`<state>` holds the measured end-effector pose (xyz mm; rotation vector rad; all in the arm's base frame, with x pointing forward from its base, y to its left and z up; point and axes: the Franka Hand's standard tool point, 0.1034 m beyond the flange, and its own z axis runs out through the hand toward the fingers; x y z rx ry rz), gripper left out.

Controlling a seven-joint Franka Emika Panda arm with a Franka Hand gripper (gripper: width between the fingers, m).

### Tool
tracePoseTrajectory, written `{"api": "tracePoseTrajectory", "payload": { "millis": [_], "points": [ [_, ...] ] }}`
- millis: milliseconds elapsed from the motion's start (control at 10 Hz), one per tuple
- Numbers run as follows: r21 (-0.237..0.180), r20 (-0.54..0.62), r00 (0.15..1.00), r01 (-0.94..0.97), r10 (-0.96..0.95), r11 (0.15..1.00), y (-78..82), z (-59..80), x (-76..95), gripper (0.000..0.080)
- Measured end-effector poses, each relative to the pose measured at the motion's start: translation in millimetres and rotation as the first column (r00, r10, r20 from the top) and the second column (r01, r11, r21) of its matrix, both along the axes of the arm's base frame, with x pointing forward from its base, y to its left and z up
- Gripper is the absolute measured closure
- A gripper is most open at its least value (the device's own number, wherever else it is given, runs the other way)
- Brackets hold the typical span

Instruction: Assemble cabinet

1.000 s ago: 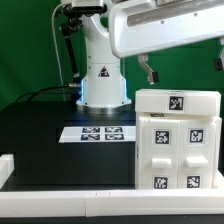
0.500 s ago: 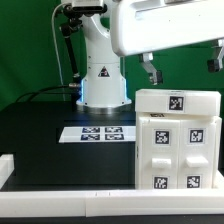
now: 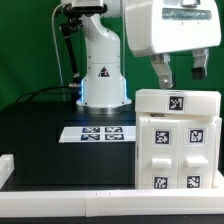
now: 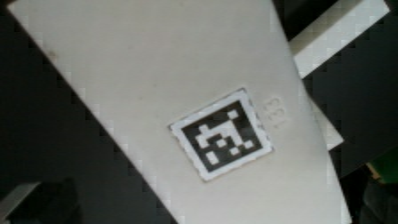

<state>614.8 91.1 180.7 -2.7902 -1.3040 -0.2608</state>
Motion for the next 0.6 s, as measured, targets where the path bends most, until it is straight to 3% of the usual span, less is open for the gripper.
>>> {"api": "tracePoseTrajectory", "payload": {
  "millis": [400, 600],
  "points": [
    [-0.052, -0.001, 0.964, -0.266, 0.267, 0.962, -4.3, -14.4, -3.4, 0.0002],
    [-0.049, -0.013, 0.964, -0.265, 0.264, 0.963, -3.8, -24.6, -5.9, 0.0002]
  ]
}}
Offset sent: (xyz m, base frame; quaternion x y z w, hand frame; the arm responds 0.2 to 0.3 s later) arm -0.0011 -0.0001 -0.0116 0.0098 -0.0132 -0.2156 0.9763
